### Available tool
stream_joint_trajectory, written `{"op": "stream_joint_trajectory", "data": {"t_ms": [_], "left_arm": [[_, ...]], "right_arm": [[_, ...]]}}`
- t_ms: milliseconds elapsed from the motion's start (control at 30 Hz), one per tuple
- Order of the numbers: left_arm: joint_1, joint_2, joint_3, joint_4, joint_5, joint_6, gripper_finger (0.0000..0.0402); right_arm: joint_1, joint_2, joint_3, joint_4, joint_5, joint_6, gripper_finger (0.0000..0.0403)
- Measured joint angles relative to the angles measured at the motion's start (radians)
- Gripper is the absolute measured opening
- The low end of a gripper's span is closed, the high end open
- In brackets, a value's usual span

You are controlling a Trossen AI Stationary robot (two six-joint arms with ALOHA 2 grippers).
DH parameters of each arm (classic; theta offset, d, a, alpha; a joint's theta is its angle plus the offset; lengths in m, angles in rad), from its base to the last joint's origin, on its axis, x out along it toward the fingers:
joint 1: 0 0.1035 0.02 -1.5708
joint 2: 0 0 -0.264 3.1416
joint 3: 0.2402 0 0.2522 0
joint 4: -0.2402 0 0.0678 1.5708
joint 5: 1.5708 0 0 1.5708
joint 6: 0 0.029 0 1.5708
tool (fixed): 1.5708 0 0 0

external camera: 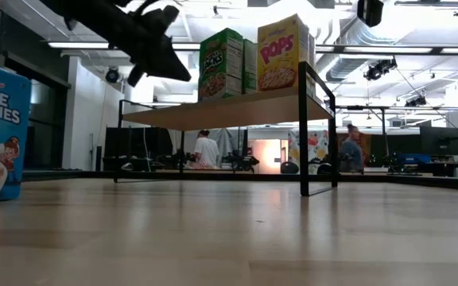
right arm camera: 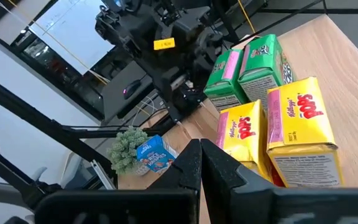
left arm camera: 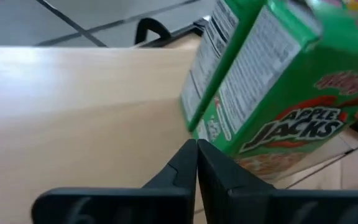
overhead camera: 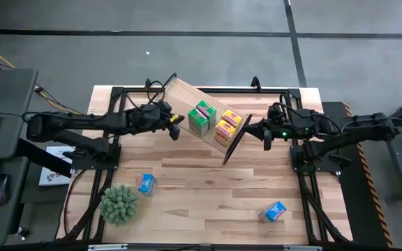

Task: Stack cereal on shelf
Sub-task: Adjust the green cereal box on the shelf

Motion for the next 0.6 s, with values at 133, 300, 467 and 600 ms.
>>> {"op": "stream_joint_trajectory", "data": {"t_ms": [133, 300, 467, 600], "left_arm": [[0.0, 0.042, 0.0, 0.034, 0.026, -0.017, 0.0003], [-0.004, 0.069, 0.0, 0.071, 0.053, -0.026, 0.0001], [-0.004, 0.07, 0.0, 0.091, 0.061, -0.027, 0.0], [-0.004, 0.069, 0.0, 0.092, 0.08, -0.027, 0.0]], "right_arm": [[0.0, 0.0, 0.0, 0.0, 0.0, 0.0, 0.0], [0.0, 0.0, 0.0, 0.0, 0.0, -0.002, 0.0], [0.0, 0.0, 0.0, 0.0, 0.0, -0.008, 0.0], [0.0, 0.0, 0.0, 0.0, 0.0, -0.009, 0.0]]}}
